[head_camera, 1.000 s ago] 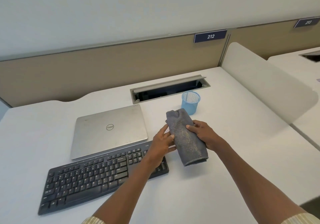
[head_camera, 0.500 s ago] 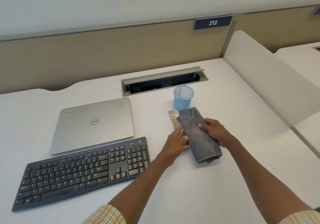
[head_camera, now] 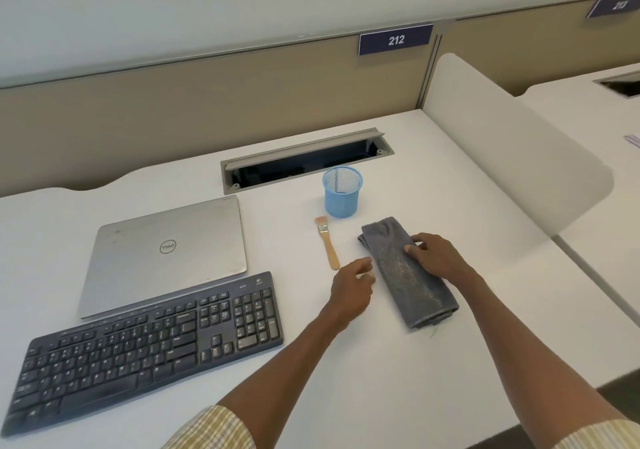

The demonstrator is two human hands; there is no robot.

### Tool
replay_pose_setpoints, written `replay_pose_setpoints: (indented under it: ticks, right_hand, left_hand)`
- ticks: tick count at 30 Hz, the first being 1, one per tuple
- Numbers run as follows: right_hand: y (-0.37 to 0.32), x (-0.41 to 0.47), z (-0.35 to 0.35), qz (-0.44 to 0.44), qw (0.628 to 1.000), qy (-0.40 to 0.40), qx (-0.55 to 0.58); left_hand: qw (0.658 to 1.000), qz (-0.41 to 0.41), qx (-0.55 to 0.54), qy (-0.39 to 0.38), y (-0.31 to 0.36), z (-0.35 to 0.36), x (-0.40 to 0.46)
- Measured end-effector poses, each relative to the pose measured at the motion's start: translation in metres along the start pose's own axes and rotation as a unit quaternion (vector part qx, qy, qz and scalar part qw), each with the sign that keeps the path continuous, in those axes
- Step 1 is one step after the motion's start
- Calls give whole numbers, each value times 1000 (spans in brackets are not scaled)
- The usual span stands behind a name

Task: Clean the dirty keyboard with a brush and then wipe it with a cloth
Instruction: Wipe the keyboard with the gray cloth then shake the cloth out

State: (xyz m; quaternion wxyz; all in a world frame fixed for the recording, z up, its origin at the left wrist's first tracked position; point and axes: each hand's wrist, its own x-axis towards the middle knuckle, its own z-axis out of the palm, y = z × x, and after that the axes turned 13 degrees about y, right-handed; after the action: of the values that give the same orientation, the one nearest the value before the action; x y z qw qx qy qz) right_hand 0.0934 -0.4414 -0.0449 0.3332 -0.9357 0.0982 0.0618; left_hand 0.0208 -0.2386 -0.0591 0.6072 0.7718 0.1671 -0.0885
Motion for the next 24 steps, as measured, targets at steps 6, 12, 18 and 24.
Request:
replay_pose_setpoints:
  ticks: [6,12,18,24]
  right_hand:
    - [16,-33,6,-10,1000,-3,22]
    - [30,-55,40,-87,993,-3,-78]
    - [38,-69,45,-125,976,17,-180]
    - [39,-65,44,-117,979,6,-168]
  left_hand:
    - [923,312,223,28,21,-1,14]
    - [801,389,442,-104,21,5,42]
    - [793,300,509,-149,11,6,48]
    - [838,263,448,-167,10,0,50]
